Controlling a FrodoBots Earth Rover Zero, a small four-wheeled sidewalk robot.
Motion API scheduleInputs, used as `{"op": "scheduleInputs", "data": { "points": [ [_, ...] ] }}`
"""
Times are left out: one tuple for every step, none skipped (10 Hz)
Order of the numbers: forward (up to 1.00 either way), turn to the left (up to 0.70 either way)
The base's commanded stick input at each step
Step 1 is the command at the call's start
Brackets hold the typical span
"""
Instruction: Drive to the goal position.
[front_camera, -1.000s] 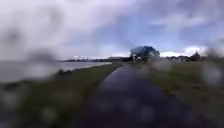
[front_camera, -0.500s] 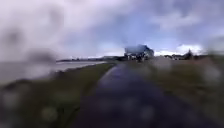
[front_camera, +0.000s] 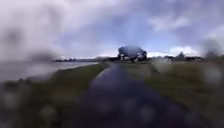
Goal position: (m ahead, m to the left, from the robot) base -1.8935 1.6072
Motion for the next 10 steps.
{"op": "scheduleInputs", "data": {
  "points": [
    [0.70, 0.00],
    [0.70, 0.00],
    [0.70, 0.00],
    [0.70, 0.00],
    [0.70, 0.00],
    [0.70, 0.00],
    [0.70, 0.00],
    [0.70, 0.00],
    [0.70, 0.00],
    [0.70, 0.00]
  ]
}}
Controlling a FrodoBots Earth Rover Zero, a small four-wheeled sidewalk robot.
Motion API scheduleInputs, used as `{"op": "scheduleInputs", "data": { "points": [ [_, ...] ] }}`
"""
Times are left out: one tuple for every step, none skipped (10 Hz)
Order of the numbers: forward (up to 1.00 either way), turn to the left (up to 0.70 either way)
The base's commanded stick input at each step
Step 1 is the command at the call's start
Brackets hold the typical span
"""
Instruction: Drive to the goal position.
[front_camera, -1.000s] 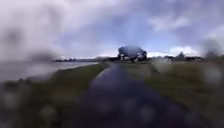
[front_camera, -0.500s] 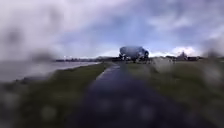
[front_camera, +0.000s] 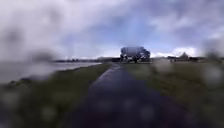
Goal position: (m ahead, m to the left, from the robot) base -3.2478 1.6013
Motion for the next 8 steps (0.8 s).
{"op": "scheduleInputs", "data": {
  "points": [
    [0.70, 0.00],
    [0.70, 0.00],
    [-0.22, 0.00],
    [-0.53, 0.00],
    [-0.55, 0.00],
    [-0.20, 0.00],
    [0.00, 0.00],
    [0.00, 0.00]
  ]
}}
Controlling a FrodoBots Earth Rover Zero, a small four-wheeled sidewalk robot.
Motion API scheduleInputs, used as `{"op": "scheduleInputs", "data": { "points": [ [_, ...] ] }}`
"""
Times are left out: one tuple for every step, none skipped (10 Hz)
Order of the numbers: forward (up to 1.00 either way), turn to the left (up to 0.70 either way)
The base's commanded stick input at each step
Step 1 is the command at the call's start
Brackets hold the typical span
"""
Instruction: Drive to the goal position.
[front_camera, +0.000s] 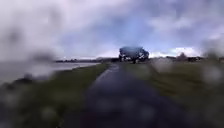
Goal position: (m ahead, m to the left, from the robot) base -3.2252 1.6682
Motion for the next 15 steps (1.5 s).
{"op": "scheduleInputs", "data": {
  "points": [
    [0.00, 0.00],
    [0.00, 0.00],
    [0.00, 0.00],
    [0.00, 0.00],
    [0.00, 0.00],
    [0.00, 0.00],
    [0.00, -0.70],
    [0.00, -0.70],
    [0.00, -0.70],
    [0.00, -0.70],
    [0.00, -0.70],
    [0.00, -0.70],
    [0.00, -0.70],
    [0.00, -0.70],
    [0.00, -0.70]
  ]
}}
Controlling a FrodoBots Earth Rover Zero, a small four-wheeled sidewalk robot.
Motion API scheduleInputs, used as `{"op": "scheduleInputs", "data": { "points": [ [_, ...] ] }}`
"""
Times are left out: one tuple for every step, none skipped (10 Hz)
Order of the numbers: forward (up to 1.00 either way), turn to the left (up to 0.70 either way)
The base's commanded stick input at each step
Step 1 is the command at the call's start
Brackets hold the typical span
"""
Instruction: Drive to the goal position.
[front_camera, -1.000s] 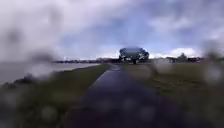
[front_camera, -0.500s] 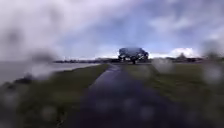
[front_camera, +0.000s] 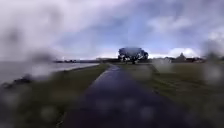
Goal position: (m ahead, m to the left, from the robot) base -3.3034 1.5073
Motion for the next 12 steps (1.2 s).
{"op": "scheduleInputs", "data": {
  "points": [
    [0.00, -0.70],
    [0.00, -0.70],
    [0.00, -0.70],
    [0.00, -0.70],
    [0.00, -0.70],
    [0.00, -0.70],
    [0.00, -0.70],
    [0.00, -0.70],
    [0.00, -0.70],
    [0.00, -0.70],
    [0.00, -0.70],
    [0.00, -0.70]
  ]
}}
